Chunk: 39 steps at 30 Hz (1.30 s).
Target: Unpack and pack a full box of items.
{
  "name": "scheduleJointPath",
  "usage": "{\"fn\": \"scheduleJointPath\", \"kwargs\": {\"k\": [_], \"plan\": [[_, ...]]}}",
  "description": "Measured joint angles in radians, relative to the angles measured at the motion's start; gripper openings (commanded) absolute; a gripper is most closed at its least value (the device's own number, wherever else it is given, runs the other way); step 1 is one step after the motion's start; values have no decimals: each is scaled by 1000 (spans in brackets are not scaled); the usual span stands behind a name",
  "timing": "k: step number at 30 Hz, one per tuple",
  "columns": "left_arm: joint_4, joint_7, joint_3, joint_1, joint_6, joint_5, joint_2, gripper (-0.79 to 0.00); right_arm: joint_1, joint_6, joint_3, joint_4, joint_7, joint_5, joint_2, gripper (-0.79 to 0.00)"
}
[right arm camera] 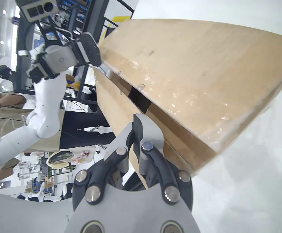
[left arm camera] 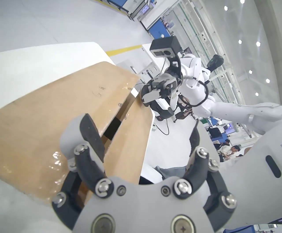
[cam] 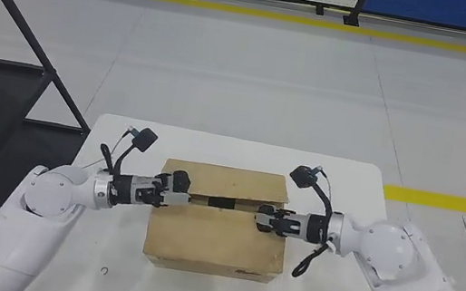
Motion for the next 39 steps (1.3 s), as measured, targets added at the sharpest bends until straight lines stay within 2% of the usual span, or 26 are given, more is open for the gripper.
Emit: {"fn": "scheduleJointPath", "kwargs": {"k": [13, 21, 26, 33, 39], "plan": [[33, -39, 40, -18, 15, -25, 1, 0, 23, 164, 21, 58, 18, 49, -2, -785], [33, -20, 50, -19, 19, -10, 3, 0, 34, 170, 33, 53, 21, 48, -1, -785], [29, 28, 41, -14, 12, -13, 4, 0, 64, 206, 8, 73, 68, 22, -4, -785], [11, 128, -31, 21, 2, -17, 16, 0, 116, 208, -35, 139, 85, 28, -19, -785], [-11, 301, -146, 94, 15, -8, 32, 0, 146, 216, -59, 176, 104, 30, -27, -785]]}}
